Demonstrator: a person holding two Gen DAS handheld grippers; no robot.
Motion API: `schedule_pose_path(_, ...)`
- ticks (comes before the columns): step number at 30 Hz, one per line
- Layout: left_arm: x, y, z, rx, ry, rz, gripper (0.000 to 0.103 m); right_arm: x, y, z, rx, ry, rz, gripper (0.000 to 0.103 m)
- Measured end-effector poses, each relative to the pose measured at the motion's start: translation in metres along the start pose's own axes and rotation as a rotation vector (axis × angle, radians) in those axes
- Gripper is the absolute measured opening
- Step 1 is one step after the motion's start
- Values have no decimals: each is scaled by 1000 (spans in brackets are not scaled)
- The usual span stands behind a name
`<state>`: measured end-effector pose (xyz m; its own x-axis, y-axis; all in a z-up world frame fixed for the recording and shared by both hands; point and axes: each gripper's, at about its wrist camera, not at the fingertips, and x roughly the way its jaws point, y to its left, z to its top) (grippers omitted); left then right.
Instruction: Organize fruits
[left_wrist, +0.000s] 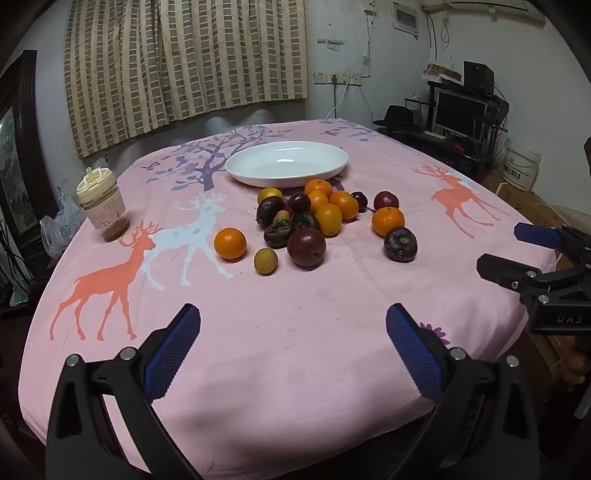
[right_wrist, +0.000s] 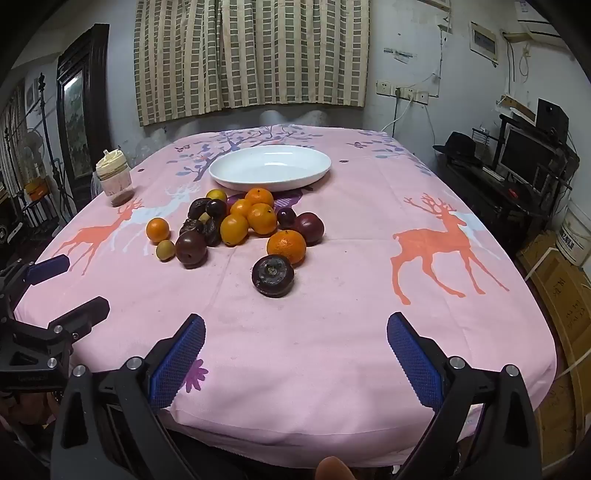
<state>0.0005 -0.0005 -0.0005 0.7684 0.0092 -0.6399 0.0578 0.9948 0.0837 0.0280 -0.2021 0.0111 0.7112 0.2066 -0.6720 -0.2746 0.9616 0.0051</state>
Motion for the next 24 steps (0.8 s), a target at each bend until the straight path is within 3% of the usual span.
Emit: schedule_pose_path(24,1,5,-3,-15,2,2,99,1,0,0,0,-4,-3,99)
